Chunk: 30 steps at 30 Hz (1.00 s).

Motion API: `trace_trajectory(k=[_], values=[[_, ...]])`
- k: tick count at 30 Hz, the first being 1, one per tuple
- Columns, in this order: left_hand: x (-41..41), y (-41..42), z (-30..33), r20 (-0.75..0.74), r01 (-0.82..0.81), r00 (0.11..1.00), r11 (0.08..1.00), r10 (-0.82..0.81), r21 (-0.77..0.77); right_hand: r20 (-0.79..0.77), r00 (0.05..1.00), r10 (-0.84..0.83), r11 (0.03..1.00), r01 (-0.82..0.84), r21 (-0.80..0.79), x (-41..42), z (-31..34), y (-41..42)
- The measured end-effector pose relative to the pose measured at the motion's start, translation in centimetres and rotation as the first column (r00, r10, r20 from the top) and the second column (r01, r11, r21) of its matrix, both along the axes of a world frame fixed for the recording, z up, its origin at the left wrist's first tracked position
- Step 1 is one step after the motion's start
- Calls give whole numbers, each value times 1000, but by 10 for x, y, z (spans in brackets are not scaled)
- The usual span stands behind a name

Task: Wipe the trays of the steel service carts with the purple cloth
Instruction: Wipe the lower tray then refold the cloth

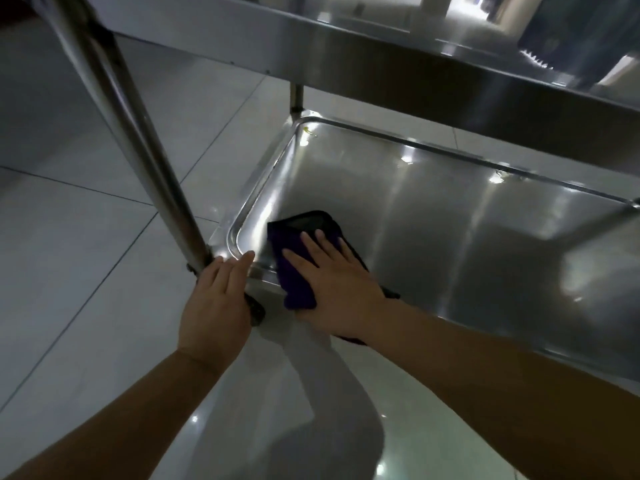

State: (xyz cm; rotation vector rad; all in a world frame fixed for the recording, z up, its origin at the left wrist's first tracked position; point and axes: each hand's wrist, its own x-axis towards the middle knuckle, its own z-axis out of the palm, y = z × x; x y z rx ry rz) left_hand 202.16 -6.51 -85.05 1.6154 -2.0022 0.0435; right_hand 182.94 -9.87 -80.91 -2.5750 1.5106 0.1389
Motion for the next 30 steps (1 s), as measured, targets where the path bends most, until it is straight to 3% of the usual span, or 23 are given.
trace_trajectory(k=[3,7,11,15,22,27,30], values=[[7,-1,-4,-41,43,998,999,-43,-19,48,997,56,997,-58,46,48,0,-29],[12,-2,-1,-99,43,994,999,-44,-10,73,991,110,991,-114,66,55,-2,-44],[14,-2,-2,35,96,995,995,-95,-25,84,992,97,994,-101,35,18,-6,-39],[9,-4,-5,145,144,981,986,-131,-80,89,994,-64,997,60,42,-51,-2,-25],[7,-5,-13,120,112,988,990,-101,-88,112,885,-453,891,454,18,-178,5,7],[1,-7,-15,66,79,995,989,-72,-121,75,819,-569,821,571,-4,-160,4,1],[1,-9,-15,17,71,997,989,-70,-133,41,859,-511,859,511,-4,-117,5,-17]])
